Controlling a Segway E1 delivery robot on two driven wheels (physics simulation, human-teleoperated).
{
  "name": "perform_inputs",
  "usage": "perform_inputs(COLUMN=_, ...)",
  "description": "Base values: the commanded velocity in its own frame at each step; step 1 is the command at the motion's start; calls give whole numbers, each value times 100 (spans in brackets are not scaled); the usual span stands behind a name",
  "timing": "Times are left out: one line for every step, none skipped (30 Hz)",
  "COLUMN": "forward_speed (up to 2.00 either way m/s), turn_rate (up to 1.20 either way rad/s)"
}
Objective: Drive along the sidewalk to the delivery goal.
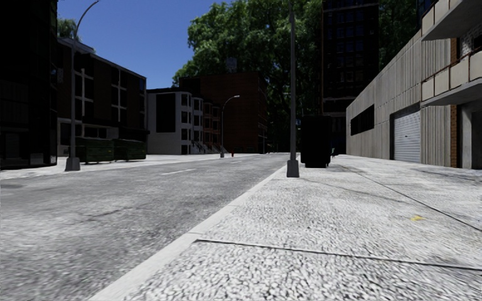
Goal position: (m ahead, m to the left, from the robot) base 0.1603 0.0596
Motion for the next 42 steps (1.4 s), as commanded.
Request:
perform_inputs(forward_speed=115, turn_rate=0)
perform_inputs(forward_speed=115, turn_rate=0)
perform_inputs(forward_speed=115, turn_rate=-54)
perform_inputs(forward_speed=115, turn_rate=-99)
perform_inputs(forward_speed=115, turn_rate=-120)
perform_inputs(forward_speed=115, turn_rate=-120)
perform_inputs(forward_speed=115, turn_rate=-120)
perform_inputs(forward_speed=115, turn_rate=-116)
perform_inputs(forward_speed=115, turn_rate=-107)
perform_inputs(forward_speed=115, turn_rate=-104)
perform_inputs(forward_speed=115, turn_rate=-90)
perform_inputs(forward_speed=115, turn_rate=-74)
perform_inputs(forward_speed=114, turn_rate=-69)
perform_inputs(forward_speed=104, turn_rate=-65)
perform_inputs(forward_speed=88, turn_rate=-12)
perform_inputs(forward_speed=88, turn_rate=-12)
perform_inputs(forward_speed=79, turn_rate=-2)
perform_inputs(forward_speed=76, turn_rate=0)
perform_inputs(forward_speed=71, turn_rate=0)
perform_inputs(forward_speed=63, turn_rate=0)
perform_inputs(forward_speed=56, turn_rate=0)
perform_inputs(forward_speed=50, turn_rate=0)
perform_inputs(forward_speed=42, turn_rate=0)
perform_inputs(forward_speed=35, turn_rate=0)
perform_inputs(forward_speed=26, turn_rate=0)
perform_inputs(forward_speed=26, turn_rate=0)
perform_inputs(forward_speed=19, turn_rate=0)
perform_inputs(forward_speed=12, turn_rate=0)
perform_inputs(forward_speed=0, turn_rate=0)
perform_inputs(forward_speed=0, turn_rate=0)
perform_inputs(forward_speed=0, turn_rate=0)
perform_inputs(forward_speed=0, turn_rate=0)
perform_inputs(forward_speed=0, turn_rate=0)
perform_inputs(forward_speed=0, turn_rate=0)
perform_inputs(forward_speed=0, turn_rate=0)
perform_inputs(forward_speed=0, turn_rate=0)
perform_inputs(forward_speed=0, turn_rate=0)
perform_inputs(forward_speed=0, turn_rate=0)
perform_inputs(forward_speed=0, turn_rate=0)
perform_inputs(forward_speed=0, turn_rate=0)
perform_inputs(forward_speed=0, turn_rate=0)
perform_inputs(forward_speed=0, turn_rate=0)
